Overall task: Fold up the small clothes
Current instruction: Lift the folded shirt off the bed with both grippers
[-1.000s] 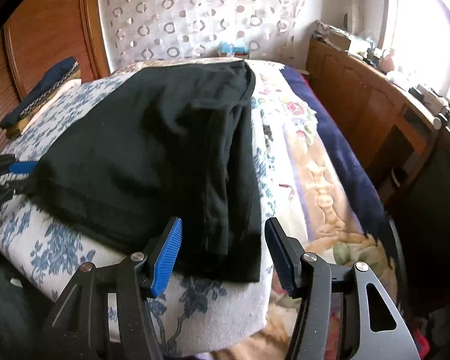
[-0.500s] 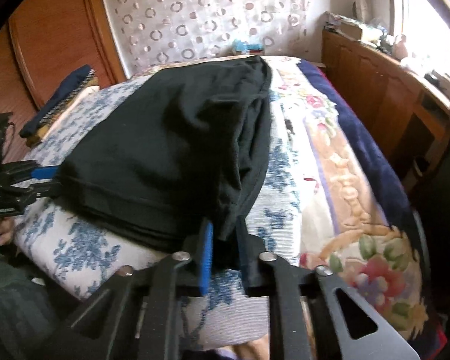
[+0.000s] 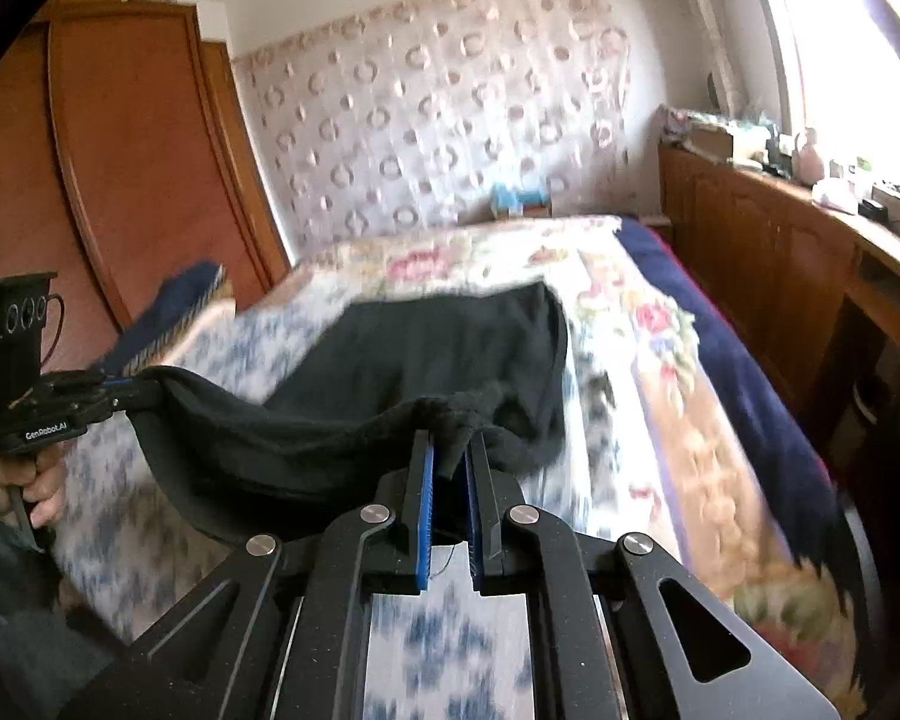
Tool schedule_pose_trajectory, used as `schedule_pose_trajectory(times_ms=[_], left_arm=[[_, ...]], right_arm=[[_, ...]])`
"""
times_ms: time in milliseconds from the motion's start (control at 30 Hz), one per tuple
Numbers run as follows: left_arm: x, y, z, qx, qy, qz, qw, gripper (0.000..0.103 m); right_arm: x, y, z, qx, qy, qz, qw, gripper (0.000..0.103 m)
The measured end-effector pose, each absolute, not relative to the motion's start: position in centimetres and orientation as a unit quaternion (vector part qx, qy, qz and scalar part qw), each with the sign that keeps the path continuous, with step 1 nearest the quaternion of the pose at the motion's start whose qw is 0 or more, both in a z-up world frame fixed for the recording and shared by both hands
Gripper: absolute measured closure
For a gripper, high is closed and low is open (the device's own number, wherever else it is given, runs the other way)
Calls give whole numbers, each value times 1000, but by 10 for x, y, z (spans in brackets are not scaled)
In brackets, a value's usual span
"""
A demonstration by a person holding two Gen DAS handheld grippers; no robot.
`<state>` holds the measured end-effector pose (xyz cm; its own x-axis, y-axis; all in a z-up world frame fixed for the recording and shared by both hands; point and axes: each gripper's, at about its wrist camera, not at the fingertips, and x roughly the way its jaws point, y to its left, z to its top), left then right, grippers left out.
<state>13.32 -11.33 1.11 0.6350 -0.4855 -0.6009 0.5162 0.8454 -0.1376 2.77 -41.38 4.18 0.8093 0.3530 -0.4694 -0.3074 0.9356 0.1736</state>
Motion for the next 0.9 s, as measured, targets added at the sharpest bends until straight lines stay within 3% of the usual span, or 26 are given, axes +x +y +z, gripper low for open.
schedule_pose_trajectory(times_ms=[433,867,900], left_arm=[[263,-115,8,17,346,-247,905,98],[307,-117,-26,6,388,-251,887,97],[306,-117,-24,6,386,-255,886,94]], right_arm=[[144,-401,43,44,241,172,954,94],[212,-376,23,22,295,146,944,94],[217,-375,30,20,295,142,945,90]])
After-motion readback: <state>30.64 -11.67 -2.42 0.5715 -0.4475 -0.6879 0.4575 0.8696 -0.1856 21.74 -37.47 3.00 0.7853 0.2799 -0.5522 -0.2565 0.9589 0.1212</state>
